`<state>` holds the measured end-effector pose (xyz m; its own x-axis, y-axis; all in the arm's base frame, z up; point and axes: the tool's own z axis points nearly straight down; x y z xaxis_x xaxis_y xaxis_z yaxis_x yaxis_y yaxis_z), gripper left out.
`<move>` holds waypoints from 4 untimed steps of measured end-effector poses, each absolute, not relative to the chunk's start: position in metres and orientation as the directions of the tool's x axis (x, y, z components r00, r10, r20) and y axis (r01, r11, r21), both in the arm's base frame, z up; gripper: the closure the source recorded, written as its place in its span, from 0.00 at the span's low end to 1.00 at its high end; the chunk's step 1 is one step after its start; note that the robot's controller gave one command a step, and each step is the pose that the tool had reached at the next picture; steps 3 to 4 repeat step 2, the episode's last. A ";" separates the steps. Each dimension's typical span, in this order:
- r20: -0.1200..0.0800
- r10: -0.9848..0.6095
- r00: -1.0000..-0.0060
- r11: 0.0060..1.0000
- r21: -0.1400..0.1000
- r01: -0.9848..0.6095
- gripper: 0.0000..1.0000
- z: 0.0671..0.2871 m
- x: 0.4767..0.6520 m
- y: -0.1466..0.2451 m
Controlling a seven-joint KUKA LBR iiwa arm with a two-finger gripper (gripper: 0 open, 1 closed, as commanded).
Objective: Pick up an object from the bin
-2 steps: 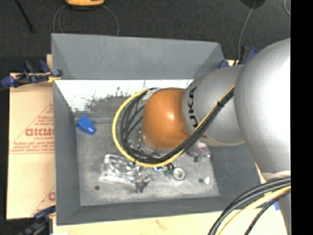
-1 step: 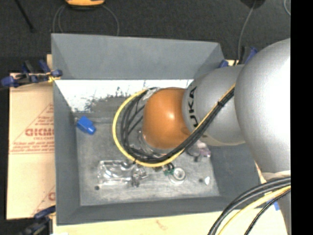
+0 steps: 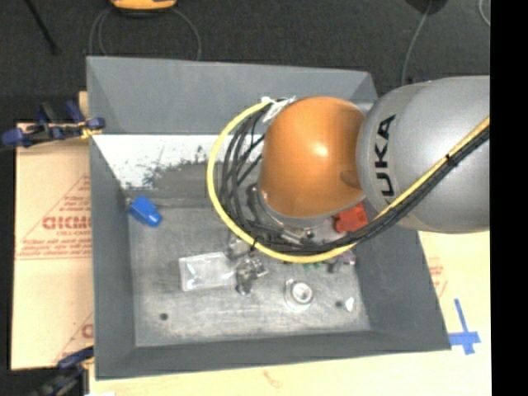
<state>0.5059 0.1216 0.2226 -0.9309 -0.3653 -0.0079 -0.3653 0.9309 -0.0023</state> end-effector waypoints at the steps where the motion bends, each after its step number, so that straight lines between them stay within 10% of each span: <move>1: 0.007 -0.596 -0.803 0.803 0.001 -0.596 1.00 0.144 0.481 0.098; 2: -0.006 -0.571 -0.821 0.821 -0.004 -0.571 1.00 0.215 0.484 0.079; 4: -0.006 -0.571 -0.821 0.821 -0.004 -0.571 1.00 0.215 0.484 0.079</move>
Offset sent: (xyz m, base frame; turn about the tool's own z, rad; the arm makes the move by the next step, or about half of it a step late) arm -0.0232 -0.0216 -0.0756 -0.2675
